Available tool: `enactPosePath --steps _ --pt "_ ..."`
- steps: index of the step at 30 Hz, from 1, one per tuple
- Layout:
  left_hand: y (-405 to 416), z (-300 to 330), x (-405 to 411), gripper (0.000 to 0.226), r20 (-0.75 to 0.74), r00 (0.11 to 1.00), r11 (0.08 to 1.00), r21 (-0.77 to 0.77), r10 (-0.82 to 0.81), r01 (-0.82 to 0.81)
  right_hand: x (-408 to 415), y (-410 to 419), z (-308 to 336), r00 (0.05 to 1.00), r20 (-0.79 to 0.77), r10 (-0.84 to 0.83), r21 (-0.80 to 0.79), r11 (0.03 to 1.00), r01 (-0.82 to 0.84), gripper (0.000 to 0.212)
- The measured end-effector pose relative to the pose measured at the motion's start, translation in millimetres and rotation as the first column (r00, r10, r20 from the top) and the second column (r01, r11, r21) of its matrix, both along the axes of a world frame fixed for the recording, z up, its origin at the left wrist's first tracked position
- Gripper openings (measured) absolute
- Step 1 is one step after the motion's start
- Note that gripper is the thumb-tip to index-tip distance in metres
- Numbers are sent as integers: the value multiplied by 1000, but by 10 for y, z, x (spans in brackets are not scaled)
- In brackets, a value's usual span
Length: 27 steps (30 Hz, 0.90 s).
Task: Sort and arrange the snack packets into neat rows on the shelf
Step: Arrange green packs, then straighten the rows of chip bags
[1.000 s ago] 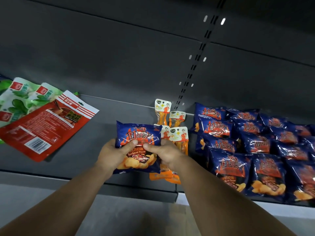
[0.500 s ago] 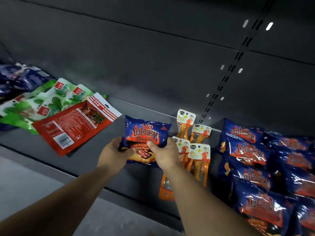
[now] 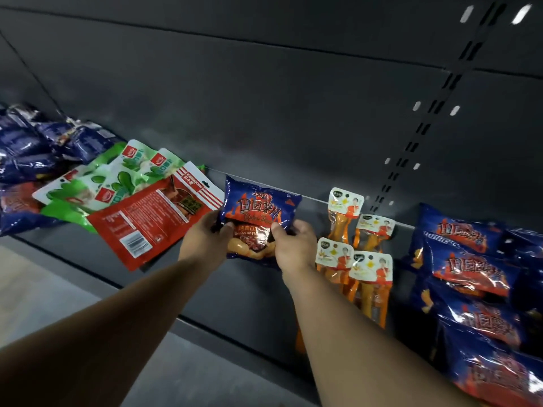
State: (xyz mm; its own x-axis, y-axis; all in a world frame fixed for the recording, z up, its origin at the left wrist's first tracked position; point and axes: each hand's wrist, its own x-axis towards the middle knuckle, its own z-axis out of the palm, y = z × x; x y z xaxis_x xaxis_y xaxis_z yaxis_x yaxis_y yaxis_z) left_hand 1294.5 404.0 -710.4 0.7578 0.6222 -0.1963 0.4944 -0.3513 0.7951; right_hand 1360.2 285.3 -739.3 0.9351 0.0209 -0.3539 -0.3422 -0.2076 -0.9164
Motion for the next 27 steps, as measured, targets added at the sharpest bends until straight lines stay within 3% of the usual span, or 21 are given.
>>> enactPosePath --steps 4,14,27 --pt "155 -148 14 21 -34 999 1000 -27 -1 0 -25 22 -30 998 39 53 -74 996 -50 31" --pt "218 -377 390 25 30 995 982 -163 -95 99 35 18 -36 997 32 -72 -111 991 75 31" --pt "514 -528 494 25 46 981 970 -146 -188 193 -44 231 -20 991 70 -117 -168 977 128 26"
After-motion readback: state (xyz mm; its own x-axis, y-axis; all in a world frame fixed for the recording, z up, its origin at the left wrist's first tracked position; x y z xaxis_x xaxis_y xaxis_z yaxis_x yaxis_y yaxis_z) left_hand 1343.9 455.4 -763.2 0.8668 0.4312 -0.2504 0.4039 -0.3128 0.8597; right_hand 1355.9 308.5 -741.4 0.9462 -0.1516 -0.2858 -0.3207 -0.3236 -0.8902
